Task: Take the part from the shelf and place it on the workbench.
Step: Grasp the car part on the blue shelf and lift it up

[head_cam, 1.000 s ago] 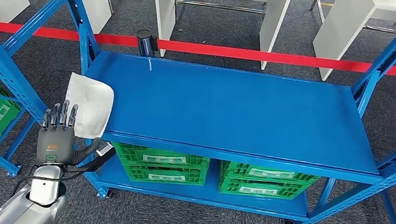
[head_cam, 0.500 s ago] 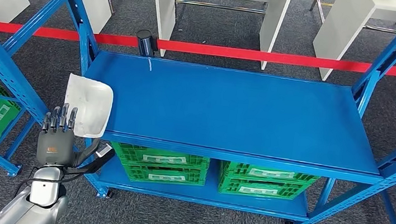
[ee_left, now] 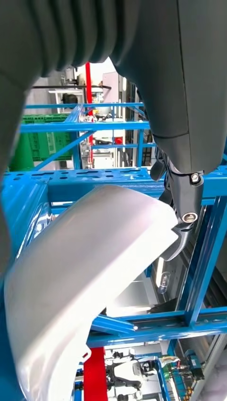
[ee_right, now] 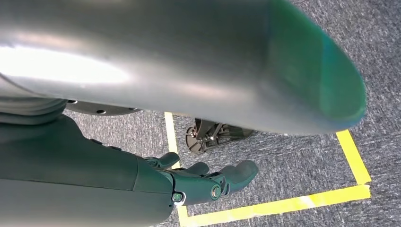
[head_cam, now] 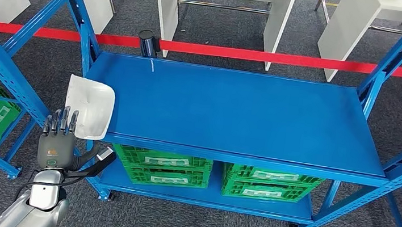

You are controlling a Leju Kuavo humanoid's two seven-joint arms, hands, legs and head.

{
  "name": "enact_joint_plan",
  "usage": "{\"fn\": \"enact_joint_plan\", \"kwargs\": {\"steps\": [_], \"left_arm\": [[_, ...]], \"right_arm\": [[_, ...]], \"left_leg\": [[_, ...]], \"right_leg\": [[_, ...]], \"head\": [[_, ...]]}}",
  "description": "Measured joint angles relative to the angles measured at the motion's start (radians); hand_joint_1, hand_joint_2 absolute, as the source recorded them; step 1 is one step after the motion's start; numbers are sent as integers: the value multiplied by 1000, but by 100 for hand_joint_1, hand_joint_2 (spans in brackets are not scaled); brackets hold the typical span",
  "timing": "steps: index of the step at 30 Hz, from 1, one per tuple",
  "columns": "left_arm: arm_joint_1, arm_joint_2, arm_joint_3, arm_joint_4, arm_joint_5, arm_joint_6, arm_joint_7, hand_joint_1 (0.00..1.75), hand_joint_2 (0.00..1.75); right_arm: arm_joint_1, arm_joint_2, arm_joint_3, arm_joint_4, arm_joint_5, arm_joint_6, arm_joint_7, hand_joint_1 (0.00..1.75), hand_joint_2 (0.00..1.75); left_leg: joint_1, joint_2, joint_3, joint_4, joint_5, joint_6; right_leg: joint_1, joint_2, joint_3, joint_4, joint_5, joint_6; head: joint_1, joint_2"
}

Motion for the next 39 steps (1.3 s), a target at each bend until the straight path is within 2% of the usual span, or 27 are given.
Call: {"fn": "enact_joint_plan", "kwargs": {"steps": [7,27,39], "left_arm": [[0,-6,19,1,0,0,-20,0,175],[1,-4,19,-1,0,0,30,0,175],[-17,-9,38,12,0,0,-53,0,175]], "right_arm": [[0,0,0,0,-1,0,2,0,0],[0,0,0,0,0,0,1,0,0],[1,0,0,0,1,0,1,0,0]], "left_leg": [[0,0,0,0,0,0],[0,0,0,0,0,0],[0,0,0,0,0,0]], "right_leg": [[0,0,0,0,0,0],[0,0,0,0,0,0],[0,0,0,0,0,0]], "head": [[0,0],[0,0],[0,0]]}}
